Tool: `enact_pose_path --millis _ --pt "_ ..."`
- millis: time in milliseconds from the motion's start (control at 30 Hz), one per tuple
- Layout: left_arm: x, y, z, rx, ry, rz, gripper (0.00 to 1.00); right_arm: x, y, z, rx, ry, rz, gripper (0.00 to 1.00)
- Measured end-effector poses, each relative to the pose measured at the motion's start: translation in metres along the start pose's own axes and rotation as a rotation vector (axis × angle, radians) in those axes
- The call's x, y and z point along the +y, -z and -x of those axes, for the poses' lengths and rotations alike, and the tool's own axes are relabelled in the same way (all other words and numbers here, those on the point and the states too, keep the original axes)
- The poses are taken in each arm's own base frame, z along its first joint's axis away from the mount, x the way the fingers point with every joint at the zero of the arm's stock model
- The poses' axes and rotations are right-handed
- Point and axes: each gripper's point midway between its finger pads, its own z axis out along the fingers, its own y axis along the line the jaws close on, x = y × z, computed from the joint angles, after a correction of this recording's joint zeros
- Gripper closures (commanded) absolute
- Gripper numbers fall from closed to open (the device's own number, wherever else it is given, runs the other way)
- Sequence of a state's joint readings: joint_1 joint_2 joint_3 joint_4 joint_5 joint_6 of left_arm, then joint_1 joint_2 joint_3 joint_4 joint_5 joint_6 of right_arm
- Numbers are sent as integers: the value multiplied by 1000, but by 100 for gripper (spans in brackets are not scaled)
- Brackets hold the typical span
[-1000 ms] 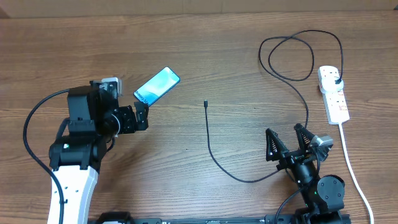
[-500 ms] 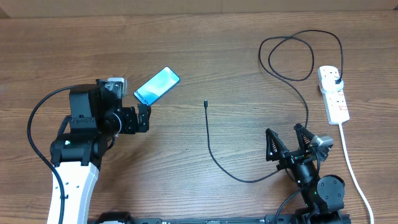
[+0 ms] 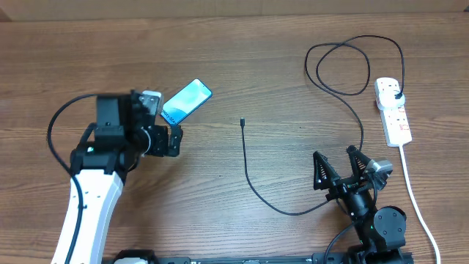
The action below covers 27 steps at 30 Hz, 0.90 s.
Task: Plug charger to phone and switch on socket
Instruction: 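Move the left gripper over the Galaxy S24+ phone and lower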
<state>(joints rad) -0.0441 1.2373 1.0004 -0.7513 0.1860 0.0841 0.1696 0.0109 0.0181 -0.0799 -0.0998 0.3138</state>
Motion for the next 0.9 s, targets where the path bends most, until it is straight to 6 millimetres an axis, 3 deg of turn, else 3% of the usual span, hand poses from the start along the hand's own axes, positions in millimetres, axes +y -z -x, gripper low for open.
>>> enact_pose_path --millis 200,567,700,900 --pt "5 -4 20 38 -65 43 0 0 0 0 0 -1 0 0" --pt "29 -31 52 230 -168 109 0 0 0 0 1 0 0 0" --pt "35 -48 55 274 -221 113 0 0 0 0 0 -1 1 0" --pt "37 -75 43 350 -306 90 0 0 0 0 0 0 0 0"
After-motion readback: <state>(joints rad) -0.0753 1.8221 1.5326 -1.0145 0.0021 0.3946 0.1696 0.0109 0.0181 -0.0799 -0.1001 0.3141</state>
